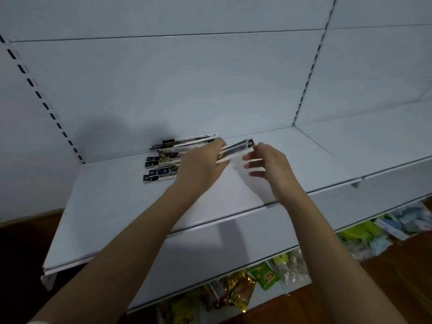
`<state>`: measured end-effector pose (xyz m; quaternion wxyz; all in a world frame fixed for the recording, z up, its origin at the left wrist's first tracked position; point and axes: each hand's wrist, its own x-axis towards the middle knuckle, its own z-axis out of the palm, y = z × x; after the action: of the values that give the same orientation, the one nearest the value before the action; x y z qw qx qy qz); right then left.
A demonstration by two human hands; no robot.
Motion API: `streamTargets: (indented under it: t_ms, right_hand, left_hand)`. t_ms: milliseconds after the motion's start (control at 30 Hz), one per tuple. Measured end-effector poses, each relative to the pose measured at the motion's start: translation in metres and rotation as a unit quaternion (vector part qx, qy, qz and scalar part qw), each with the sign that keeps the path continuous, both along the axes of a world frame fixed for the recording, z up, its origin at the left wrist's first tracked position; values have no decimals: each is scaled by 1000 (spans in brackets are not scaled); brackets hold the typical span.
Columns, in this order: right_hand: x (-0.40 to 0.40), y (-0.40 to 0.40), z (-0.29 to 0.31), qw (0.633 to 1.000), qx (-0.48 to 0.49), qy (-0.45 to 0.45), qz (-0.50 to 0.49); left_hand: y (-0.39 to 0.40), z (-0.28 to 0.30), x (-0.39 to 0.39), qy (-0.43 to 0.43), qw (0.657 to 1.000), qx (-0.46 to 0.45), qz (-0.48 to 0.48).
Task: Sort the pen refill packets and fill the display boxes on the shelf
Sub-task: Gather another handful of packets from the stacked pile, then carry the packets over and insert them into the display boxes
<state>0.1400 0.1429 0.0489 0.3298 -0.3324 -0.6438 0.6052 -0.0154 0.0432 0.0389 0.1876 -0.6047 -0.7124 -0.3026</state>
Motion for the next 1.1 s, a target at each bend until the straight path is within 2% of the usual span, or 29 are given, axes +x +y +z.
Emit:
streamTargets:
  t_ms: [100,233,333,467,567,700,900,1100]
  right_hand:
    - [64,20,6,992,87,-91,12]
    - [163,42,8,974,151,-168,-6]
    - [247,58,-3,957,165,-233,-38]
    - [351,63,-32,929,143,-324,-109]
    - [411,61,-59,905,97,-393,-129]
    - [474,61,-93,889,4,-438,-132]
    - [553,86,-121,870,-108,-446,-179]
    - [622,153,-132,848,-154,-454,-226]
  left_hand:
    - [33,17,52,-165,984,-23,-59]
    - [77,24,143,-351,921,-53,-158]
    - [105,17,222,-461,853,-59,-236]
    - [137,-26,309,-547,797,-97,-238]
    - [152,-57,358,-580,769,-142,-228]
    - [172,-87,407,-588,739,-233,-232]
    - [225,-115,464,-529,758,-300,-236]
    - [319,-137,540,-523,741,-318,-277]
